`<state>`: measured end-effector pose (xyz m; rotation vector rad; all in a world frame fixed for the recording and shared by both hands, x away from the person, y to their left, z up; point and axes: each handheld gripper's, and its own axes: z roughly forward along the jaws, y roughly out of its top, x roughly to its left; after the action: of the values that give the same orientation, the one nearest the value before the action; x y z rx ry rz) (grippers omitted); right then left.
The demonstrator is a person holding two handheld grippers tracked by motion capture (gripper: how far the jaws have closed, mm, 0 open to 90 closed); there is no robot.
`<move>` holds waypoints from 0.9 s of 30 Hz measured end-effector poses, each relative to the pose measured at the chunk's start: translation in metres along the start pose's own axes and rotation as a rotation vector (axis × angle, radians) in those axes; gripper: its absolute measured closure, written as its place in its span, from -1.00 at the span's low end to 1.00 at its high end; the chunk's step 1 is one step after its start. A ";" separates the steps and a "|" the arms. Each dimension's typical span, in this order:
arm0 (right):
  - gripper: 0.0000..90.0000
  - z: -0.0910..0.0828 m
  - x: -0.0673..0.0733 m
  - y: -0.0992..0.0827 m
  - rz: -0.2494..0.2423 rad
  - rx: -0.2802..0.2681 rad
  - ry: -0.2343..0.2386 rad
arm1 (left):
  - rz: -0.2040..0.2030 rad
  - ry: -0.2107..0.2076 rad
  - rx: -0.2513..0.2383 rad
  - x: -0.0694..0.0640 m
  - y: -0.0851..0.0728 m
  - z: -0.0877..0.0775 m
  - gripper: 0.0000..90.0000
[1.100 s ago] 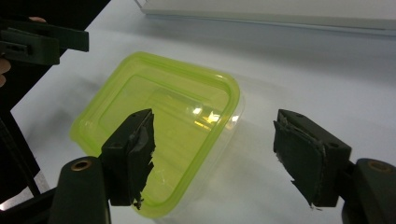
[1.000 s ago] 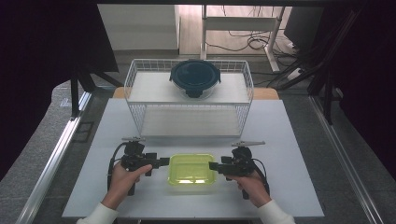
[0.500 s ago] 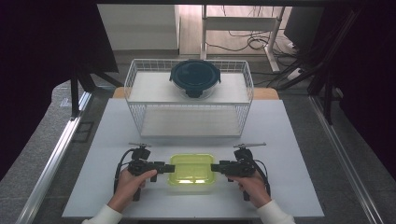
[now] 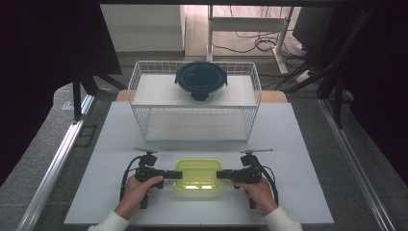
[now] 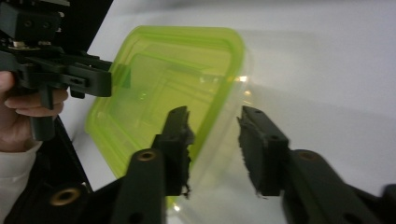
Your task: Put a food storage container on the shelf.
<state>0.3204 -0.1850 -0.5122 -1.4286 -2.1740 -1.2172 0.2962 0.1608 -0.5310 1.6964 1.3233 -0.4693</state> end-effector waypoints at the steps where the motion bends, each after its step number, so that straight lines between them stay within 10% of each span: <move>1: 0.50 0.000 0.000 -0.001 0.004 -0.010 -0.007 | 0.000 0.000 0.000 0.000 0.000 0.000 0.49; 9: 0.67 -0.007 0.003 -0.005 0.056 -0.046 -0.003 | -0.003 -0.001 -0.043 -0.008 -0.004 -0.005 0.66; 27: 0.75 -0.026 0.022 -0.001 -0.069 -0.107 -0.011 | 0.097 -0.004 -0.079 -0.031 0.000 -0.022 0.71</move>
<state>0.3035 -0.1915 -0.4836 -1.4149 -2.2128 -1.3722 0.2803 0.1614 -0.4961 1.6848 1.2345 -0.3587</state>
